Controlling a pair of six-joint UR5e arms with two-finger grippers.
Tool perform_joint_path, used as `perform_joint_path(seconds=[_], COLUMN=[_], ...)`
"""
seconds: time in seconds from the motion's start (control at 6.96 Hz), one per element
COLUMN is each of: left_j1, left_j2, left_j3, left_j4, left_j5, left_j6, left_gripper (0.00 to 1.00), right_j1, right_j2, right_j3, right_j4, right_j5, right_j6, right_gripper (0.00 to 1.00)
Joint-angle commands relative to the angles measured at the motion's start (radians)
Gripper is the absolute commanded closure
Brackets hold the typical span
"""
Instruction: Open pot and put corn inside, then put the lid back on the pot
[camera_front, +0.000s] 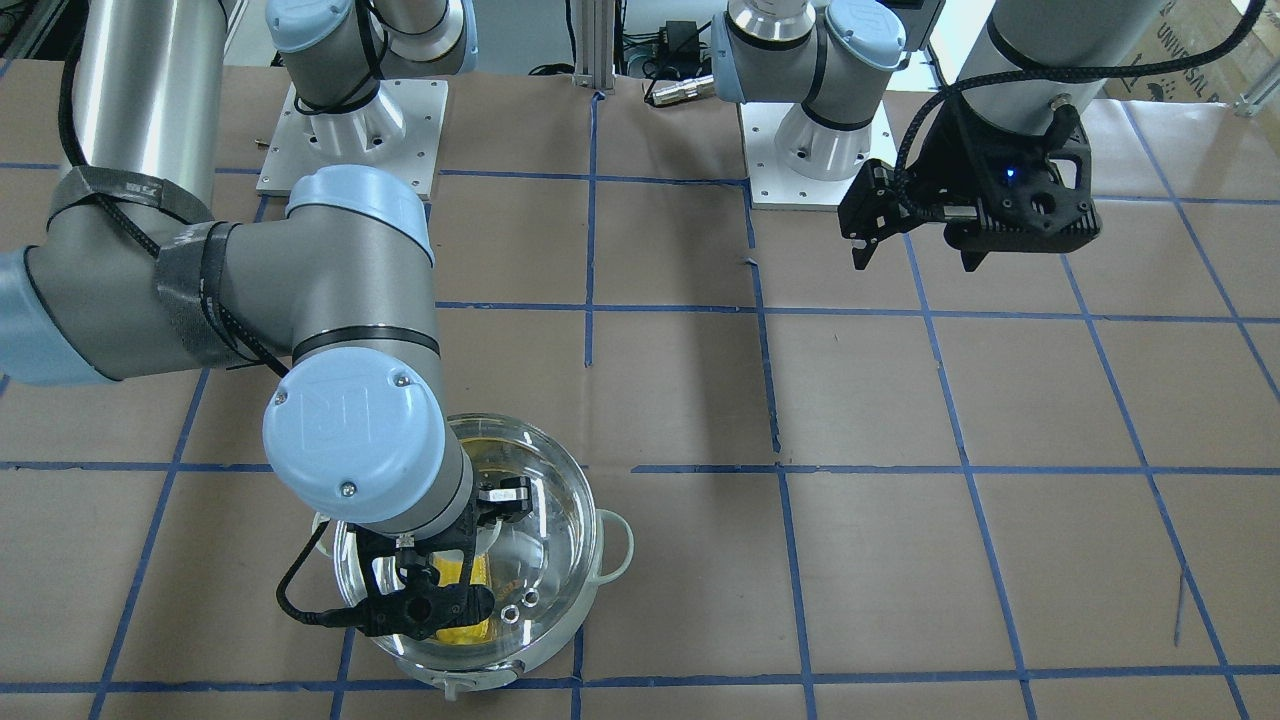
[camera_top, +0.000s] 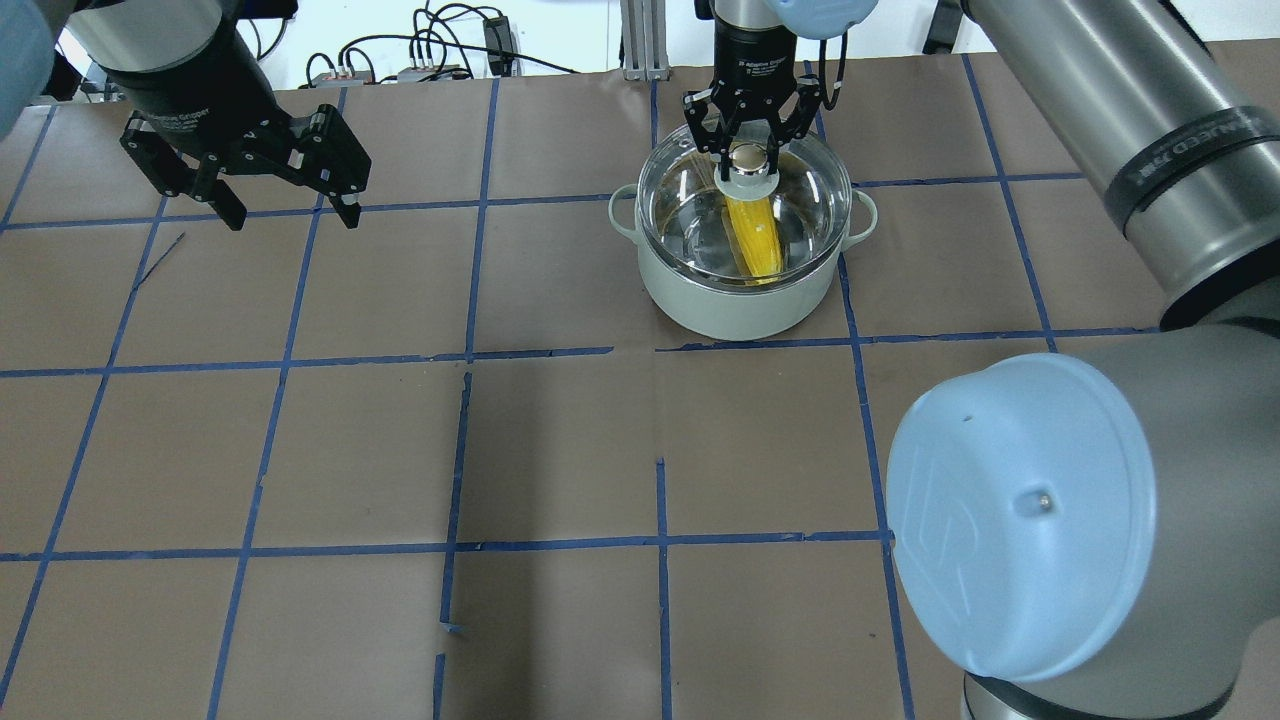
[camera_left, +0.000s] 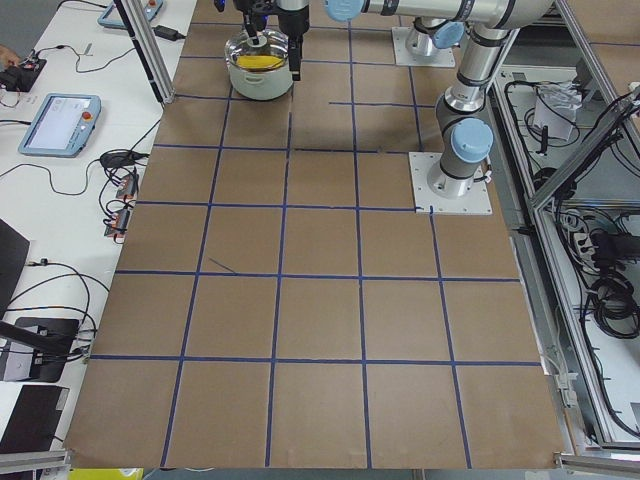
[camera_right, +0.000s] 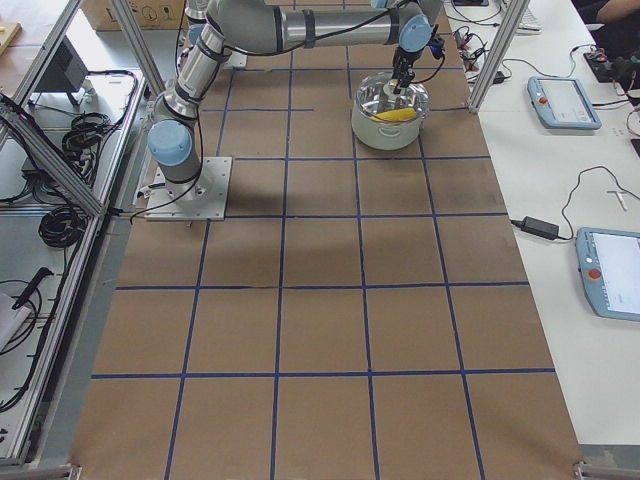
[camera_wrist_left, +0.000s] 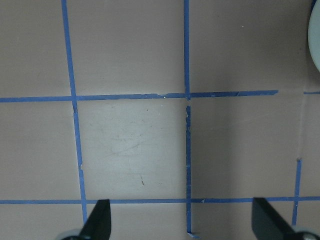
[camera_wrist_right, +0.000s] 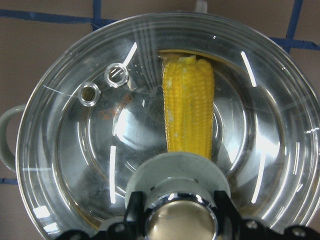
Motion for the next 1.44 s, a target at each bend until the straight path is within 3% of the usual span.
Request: perform_joint_path(seconds=[0.0, 0.72, 0.86, 1.01, 1.29], left_j1=[0.001, 0.0, 0.0, -0.002, -0.002], left_j2=[0.0, 0.008, 0.016, 0.019, 0.033], left_j3=[0.0, -0.002, -0.005, -0.005, -0.006], left_j4=[0.0, 0.0, 0.002, 0.0, 0.0], left_j5=[0.0, 0.006, 0.008, 0.006, 0.002], left_j6=[0.0, 0.0, 0.001, 0.003, 0.017], left_gripper=[0.0, 0.0, 0.0, 0.0, 0.0], right_j1=[0.0, 0.0, 0.0, 0.0, -0.002], right_j2=[0.002, 0.0, 0.002, 0.002, -0.001], right_j3=[0.001, -0.007, -0.01, -0.01, -0.016], right_j4=[0.01, 0.037, 0.033, 0.033, 0.027], right_j5=[0.001, 0.0, 0.0, -0.002, 0.0], right_j6=[-0.001, -0.001, -0.001, -0.003, -0.003], right_gripper=[0.77, 0.77, 0.71, 0.35, 0.26])
